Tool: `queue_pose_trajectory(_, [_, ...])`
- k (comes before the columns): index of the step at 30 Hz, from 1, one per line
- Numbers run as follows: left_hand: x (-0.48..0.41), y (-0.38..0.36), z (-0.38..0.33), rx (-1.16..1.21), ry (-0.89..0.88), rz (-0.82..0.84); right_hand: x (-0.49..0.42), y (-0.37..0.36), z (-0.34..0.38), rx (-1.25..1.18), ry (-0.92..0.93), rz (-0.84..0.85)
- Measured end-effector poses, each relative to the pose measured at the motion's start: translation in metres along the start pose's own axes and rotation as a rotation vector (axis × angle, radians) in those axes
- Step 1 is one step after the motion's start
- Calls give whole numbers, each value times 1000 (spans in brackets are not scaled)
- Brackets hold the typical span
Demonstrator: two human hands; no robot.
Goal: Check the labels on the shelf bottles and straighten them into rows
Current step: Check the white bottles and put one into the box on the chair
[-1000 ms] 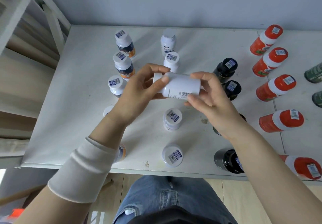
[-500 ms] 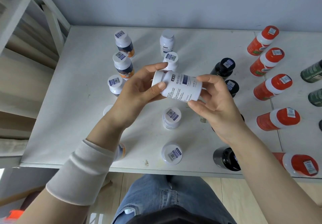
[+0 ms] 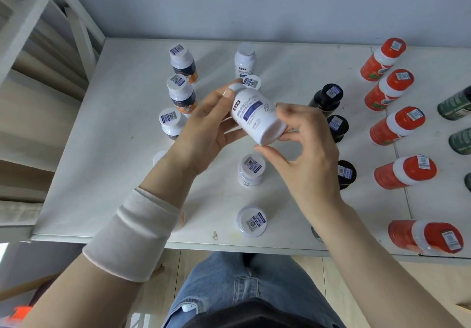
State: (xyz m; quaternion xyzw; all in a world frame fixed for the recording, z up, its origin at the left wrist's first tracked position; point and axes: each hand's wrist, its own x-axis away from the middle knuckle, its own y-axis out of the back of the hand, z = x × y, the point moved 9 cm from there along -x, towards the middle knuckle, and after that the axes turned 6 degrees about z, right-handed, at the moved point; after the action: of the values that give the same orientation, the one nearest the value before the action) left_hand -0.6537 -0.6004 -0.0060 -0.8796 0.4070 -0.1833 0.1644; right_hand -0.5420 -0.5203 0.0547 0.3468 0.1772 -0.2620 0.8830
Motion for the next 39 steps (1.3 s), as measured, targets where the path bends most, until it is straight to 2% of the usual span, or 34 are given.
queue_pose_trajectory(4, [-6, 1, -17, -157, -69, 66, 2, -6, -13, -31, -89, 65])
queue_pose_trajectory(6, [-8, 2, -27, -252, -106, 110, 1, -7, -27, -142, -234, 139])
queue_pose_trajectory(8, [-12, 1, -32, -462, -129, 159, 0, -7, -45, -181, -417, 212])
queue_pose_trajectory(10, [-17, 0, -30, -717, -140, 195, -5, -3, -56, -31, -493, 260])
queue_pose_trajectory(14, [-28, 1, -14, -943, -141, 213, -20, -9, -58, 346, -407, 413])
queue_pose_trajectory(18, [-39, 4, 1, -1152, -165, 232, -25, -23, -64, 533, -368, 542])
queue_pose_trajectory(26, [-42, 6, 16, -1215, -194, 218, -36, -25, -73, 583, -356, 591])
queue_pose_trajectory(29, [-40, 9, 19, -1183, -153, 228, -40, -25, -76, 595, -341, 628])
queue_pose_trajectory(31, [-38, 13, 4, -1092, -183, 139, -45, -24, -78, 605, -325, 643])
queue_pose_trajectory(34, [-49, 26, -32, -1038, -308, -119, -57, -22, -83, 634, -295, 665])
queue_pose_trajectory(36, [-70, 27, -35, -1155, -255, -161, -63, -24, -89, 652, -291, 694])
queue_pose_trajectory(39, [-103, 22, -10, -1418, -96, -40, -69, -31, -94, 657, -276, 723])
